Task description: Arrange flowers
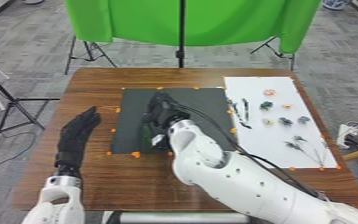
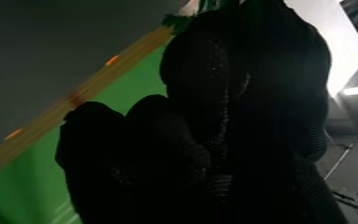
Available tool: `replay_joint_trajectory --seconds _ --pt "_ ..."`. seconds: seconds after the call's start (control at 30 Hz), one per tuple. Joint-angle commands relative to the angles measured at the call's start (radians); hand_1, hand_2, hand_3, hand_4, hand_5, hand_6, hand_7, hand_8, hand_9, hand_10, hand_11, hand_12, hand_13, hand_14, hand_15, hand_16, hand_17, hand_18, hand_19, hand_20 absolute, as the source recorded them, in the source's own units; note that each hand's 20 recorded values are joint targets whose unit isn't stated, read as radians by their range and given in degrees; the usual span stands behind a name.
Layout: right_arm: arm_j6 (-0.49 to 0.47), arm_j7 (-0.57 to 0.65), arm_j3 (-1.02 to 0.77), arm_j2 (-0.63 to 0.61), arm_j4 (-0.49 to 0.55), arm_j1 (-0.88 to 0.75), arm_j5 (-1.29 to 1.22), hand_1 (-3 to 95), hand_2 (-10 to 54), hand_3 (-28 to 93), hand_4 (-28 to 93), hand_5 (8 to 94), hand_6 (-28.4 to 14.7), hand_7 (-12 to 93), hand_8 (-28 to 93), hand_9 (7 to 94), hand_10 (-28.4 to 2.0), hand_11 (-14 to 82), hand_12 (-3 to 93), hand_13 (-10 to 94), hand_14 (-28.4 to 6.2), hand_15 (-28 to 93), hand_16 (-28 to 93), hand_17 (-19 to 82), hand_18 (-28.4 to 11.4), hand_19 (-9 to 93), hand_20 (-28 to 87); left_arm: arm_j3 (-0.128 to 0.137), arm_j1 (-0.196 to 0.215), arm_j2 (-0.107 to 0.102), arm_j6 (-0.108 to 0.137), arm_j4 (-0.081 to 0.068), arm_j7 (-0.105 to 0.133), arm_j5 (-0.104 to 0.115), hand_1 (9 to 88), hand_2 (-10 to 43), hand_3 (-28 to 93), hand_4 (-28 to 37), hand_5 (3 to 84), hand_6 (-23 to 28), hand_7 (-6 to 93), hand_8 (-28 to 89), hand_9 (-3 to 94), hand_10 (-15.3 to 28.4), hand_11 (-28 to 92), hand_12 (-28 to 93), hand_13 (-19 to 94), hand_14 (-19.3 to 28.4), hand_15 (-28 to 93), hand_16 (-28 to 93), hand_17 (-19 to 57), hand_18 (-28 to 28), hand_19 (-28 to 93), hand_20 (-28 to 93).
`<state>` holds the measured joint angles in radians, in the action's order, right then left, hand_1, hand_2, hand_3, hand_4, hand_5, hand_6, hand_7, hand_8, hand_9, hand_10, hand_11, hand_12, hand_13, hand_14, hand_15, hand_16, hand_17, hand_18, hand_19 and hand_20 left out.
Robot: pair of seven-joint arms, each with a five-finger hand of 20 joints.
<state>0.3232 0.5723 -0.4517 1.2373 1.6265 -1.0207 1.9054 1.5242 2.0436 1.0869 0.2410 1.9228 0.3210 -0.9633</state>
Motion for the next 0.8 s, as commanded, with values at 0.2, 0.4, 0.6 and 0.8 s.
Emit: replay_joint_trajectory --seconds 0.2,0.4,0.6,0.8 --pt "-0.005 -0.006 0.037 0.012 -0.056 -0.009 -0.022 80.9 -9.5 -28 41 78.9 -2.4 36 23 87.8 -13.5 41.7 28.1 94 -1.8 58 34 72 -7.2 93 49 -0.012 -0.001 0.014 -0.040 -0.005 -0.031 -0.006 20.3 4.9 67 -28.3 42.1 7.1 6.3 -4 37.0 13.5 16 12 27 15.7 21 -1 2.7 12.2 8 16" --pt "-0.018 -0.012 0.027 0.009 -0.053 -0.012 -0.031 51.1 -9.5 29 5 79.0 -3.2 38 1 87.4 -13.9 41.7 27.5 94 -2.2 58 33 71 -7.3 93 48 -0.002 0.013 0.018 -0.049 0.002 -0.045 -0.008 20.8 4.3 67 -28.3 41.9 7.1 6.3 -4 36.7 13.5 16 13 27 16.1 22 -1 2.6 12.3 8 16" --pt "-0.116 -0.035 -0.029 -0.068 0.047 -0.061 0.011 27.8 -9.5 60 -15 79.2 -4.2 33 -7 86.1 -14.7 41.5 27.5 93 -3.4 57 34 70 -9.0 93 49 0.017 0.037 0.031 -0.069 0.015 -0.061 -0.021 21.6 4.0 67 -28.3 41.8 7.1 6.2 -4 36.6 13.5 16 13 27 16.2 22 0 2.4 12.3 8 16" --pt "-0.286 -0.006 -0.067 -0.191 0.180 -0.114 0.060 20.5 0.3 63 -11 79.2 -4.8 20 -7 86.2 -14.7 42.0 27.8 92 -5.3 59 34 68 -11.7 93 55 0.041 0.065 0.033 -0.058 0.025 -0.068 -0.013 21.9 4.0 66 -28.3 41.8 7.1 6.1 -4 36.8 13.5 16 13 27 16.3 22 0 2.4 12.3 8 16"
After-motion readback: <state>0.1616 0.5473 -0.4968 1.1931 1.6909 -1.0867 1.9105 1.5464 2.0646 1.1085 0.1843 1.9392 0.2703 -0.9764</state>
